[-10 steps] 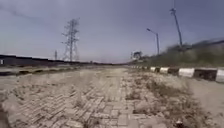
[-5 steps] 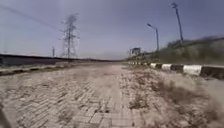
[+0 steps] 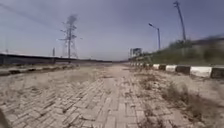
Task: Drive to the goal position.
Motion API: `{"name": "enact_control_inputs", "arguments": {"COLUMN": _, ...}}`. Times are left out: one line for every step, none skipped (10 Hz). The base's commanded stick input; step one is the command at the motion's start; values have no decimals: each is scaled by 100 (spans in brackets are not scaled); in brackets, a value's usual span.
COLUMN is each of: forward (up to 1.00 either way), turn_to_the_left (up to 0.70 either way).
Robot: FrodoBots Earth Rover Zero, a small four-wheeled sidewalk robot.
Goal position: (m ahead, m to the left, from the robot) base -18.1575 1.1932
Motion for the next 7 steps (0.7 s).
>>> {"name": "enact_control_inputs", "arguments": {"forward": 100, "turn_to_the_left": 0}}
{"name": "enact_control_inputs", "arguments": {"forward": 100, "turn_to_the_left": 23}}
{"name": "enact_control_inputs", "arguments": {"forward": 100, "turn_to_the_left": 40}}
{"name": "enact_control_inputs", "arguments": {"forward": 100, "turn_to_the_left": 40}}
{"name": "enact_control_inputs", "arguments": {"forward": 100, "turn_to_the_left": 24}}
{"name": "enact_control_inputs", "arguments": {"forward": 100, "turn_to_the_left": 1}}
{"name": "enact_control_inputs", "arguments": {"forward": 100, "turn_to_the_left": 0}}
